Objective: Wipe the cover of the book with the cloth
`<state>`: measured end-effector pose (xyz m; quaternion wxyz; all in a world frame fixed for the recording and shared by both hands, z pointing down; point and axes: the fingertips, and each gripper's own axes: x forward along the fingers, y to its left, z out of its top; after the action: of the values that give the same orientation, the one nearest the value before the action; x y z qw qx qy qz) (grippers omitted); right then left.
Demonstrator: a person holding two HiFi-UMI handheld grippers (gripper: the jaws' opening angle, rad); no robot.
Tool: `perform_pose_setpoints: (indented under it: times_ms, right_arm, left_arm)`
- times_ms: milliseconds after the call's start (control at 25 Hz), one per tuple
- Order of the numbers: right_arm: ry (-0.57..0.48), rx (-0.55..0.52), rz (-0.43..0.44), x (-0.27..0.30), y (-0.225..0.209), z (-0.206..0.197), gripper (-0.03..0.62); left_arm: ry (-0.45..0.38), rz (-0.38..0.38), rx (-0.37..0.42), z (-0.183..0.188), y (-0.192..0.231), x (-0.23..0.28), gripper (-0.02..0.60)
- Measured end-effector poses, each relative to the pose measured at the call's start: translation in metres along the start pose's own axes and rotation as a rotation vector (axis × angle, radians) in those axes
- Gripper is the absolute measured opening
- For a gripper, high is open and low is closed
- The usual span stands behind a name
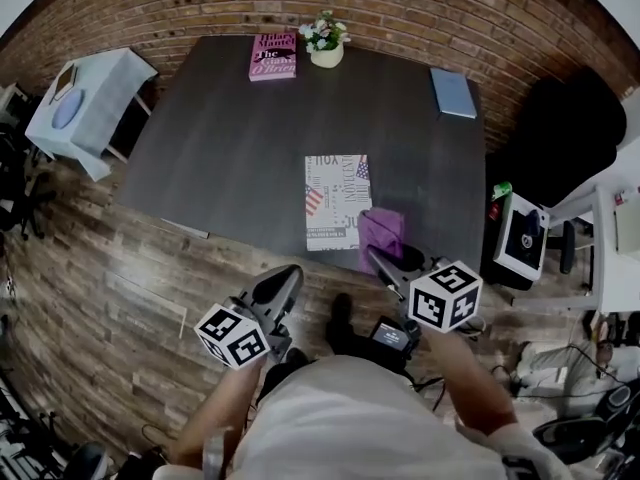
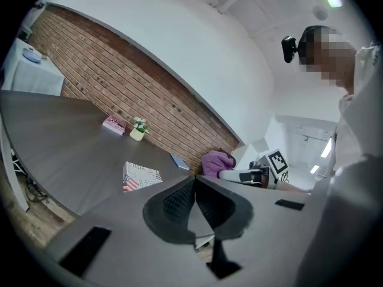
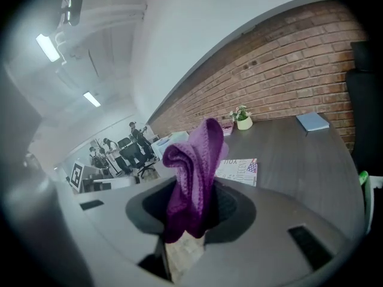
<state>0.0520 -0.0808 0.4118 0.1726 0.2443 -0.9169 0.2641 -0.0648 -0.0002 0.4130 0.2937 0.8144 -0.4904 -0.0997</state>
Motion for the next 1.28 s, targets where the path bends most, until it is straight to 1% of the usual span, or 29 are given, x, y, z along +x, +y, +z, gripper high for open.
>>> perform_pose_setpoints:
  times_ms: [160,280,320,360,400,520,560,600,640,680,760,880,1040,1280]
  right_arm:
    - [0.036,-0.015,0.019,0.016,-0.03,0.009,0.126]
    - [0.053,-0.012,0.014,0.025,-0.051,0.013,0.126]
    - [0.06,-0.012,0.01,0.029,-0.056,0.013,0.124]
    - [0.067,-0.011,0.006,0.033,-0.061,0.012,0.124]
    - [0.075,-0.011,0.001,0.037,-0.066,0.012,0.126]
    - [0.1,-0.01,-0.015,0.052,-0.077,0.011,0.126]
    - [0.108,-0.01,-0.02,0.057,-0.079,0.012,0.126]
    - [0.116,-0.009,-0.023,0.062,-0.081,0.012,0.126]
    - [0.122,-0.008,-0.027,0.068,-0.082,0.013,0.124]
    - [0.128,-0.007,-0.03,0.073,-0.083,0.014,0.124]
    - [0.142,-0.007,-0.04,0.086,-0.087,0.016,0.126]
    - [0.174,-0.007,-0.054,0.108,-0.091,0.014,0.126]
    - [0.215,0.011,-0.058,0.143,-0.093,0.012,0.126]
    - [0.278,0.032,-0.067,0.197,-0.1,0.006,0.126]
  left_arm:
    - [0.022,0.042,-0.012,-0.007,0.015,0.035,0.009]
    - [0.052,0.072,-0.014,-0.015,0.026,0.055,0.012]
    - [0.065,0.081,-0.011,-0.018,0.03,0.06,0.031]
    - [0.078,0.089,-0.009,-0.021,0.035,0.064,0.082]
    - [0.092,0.095,-0.007,-0.024,0.04,0.069,0.107]
    - [0.133,0.095,0.002,-0.032,0.056,0.08,0.103]
    - [0.147,0.092,0.001,-0.035,0.06,0.083,0.089]
    - [0.158,0.088,-0.005,-0.037,0.065,0.086,0.059]
    - [0.165,0.08,-0.016,-0.039,0.07,0.088,0.015]
    - [0.171,0.07,-0.032,-0.041,0.075,0.092,0.008]
    - [0.191,0.052,-0.055,-0.044,0.084,0.1,0.008]
    - [0.243,0.047,-0.05,-0.053,0.097,0.111,0.008]
    - [0.307,0.062,-0.028,-0.063,0.114,0.121,0.008]
    - [0.417,0.099,-0.068,-0.084,0.136,0.129,0.008]
